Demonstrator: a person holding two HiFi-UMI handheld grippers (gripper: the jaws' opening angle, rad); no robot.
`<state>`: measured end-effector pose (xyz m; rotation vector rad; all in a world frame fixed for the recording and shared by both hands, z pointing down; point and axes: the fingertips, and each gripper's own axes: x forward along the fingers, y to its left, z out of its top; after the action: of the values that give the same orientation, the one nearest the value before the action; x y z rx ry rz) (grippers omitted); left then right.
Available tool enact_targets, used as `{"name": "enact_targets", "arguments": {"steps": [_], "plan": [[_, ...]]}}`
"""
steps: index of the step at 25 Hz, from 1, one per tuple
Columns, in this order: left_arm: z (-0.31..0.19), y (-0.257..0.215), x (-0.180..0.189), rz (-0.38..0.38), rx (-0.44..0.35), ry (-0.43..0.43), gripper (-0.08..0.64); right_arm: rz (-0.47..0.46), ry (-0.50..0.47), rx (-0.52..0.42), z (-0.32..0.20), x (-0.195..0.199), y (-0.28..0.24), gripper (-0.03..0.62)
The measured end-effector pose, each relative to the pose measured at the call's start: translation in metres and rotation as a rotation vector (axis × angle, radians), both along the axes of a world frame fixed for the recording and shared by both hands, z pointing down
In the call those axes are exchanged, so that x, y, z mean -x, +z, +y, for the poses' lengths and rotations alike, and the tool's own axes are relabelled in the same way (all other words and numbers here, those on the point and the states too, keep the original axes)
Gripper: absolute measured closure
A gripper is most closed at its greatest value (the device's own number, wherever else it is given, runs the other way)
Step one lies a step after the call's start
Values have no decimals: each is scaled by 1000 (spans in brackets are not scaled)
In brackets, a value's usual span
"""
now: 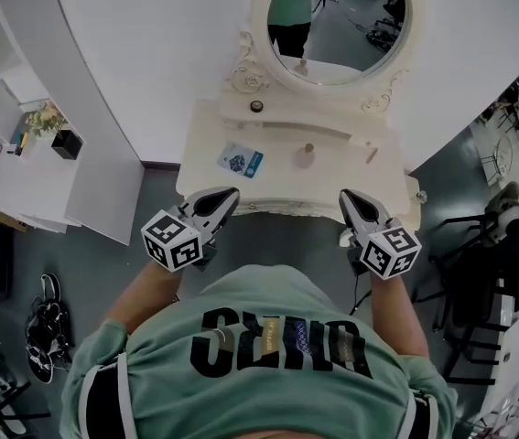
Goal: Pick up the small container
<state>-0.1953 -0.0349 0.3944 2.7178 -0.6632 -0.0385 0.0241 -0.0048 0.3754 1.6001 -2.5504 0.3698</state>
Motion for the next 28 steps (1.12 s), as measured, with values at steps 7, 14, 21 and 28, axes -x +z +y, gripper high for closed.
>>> {"name": "enact_targets", "arguments": {"steps": [7,14,21,28], "plan": [[-42,18,-59,-35,6,-36,559,-40,-67,-7,-60,-55,18,584],[-95,19,-127,-31,1,-193,559,-81,-218,0,-132,-118,31,584],[-127,24,-196,-76,18,-244,558,-47,-328,-11,-180,-163,44,584],[-151,33,-213,-106,31,-212,559,-39,-336,3,-204,-165,59,584]]}}
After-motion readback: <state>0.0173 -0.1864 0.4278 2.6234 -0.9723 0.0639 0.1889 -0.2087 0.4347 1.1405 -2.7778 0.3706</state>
